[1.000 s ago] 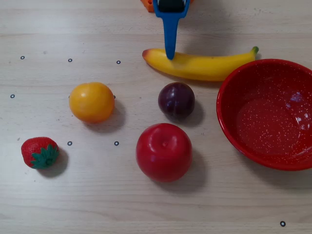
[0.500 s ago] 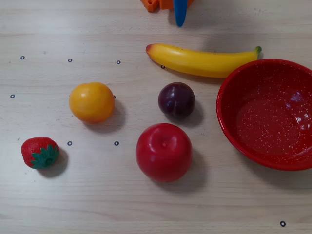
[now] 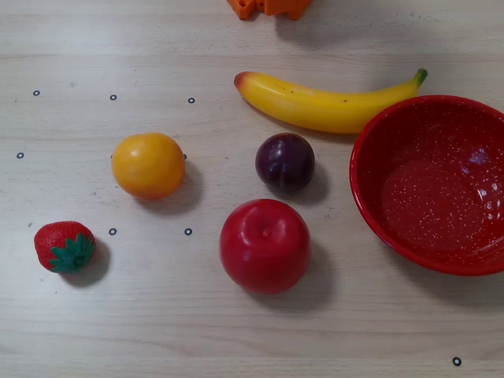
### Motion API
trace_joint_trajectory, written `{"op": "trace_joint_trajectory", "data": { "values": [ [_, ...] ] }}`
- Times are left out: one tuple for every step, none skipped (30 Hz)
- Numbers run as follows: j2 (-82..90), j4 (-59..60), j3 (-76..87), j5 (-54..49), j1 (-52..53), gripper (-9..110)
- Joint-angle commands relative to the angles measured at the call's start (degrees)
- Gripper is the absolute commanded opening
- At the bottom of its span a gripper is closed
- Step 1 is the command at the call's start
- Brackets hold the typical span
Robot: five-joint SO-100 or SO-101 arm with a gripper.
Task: Put the banana in the red bowl.
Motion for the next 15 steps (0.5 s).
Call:
{"op": "trace_joint_trajectory", "data": {
  "values": [
    [-1.8,0.5,-5.2,-3.2,2.0,8],
    [-2.6,0.7,-5.5,-4.3,2.5,11],
    [-3.5,0.7,-5.7,-5.2,3.0,14],
    [-4.4,0.6,-5.7,-6.1,3.3,17],
    [-5.3,0.3,-5.7,-6.9,3.6,21],
    [-6.0,-0.1,-5.7,-7.6,3.8,25],
    [-6.6,-0.5,-5.3,-8.3,4.0,28],
    [-7.2,-1.0,-4.9,-9.0,4.4,29],
    [-7.7,-1.4,-4.5,-9.7,4.7,32],
    [-8.2,-2.0,-4.0,-10.1,4.9,34],
    [-8.6,-2.6,-3.5,-10.5,5.2,36],
    [-9.1,-3.1,-3.0,-10.9,5.4,37],
    [-9.5,-3.8,-2.4,-11.2,5.7,39],
    [-9.6,-4.7,-1.5,-11.2,5.8,40],
    [-9.8,-5.5,-0.6,-11.2,5.9,42]
  ]
}}
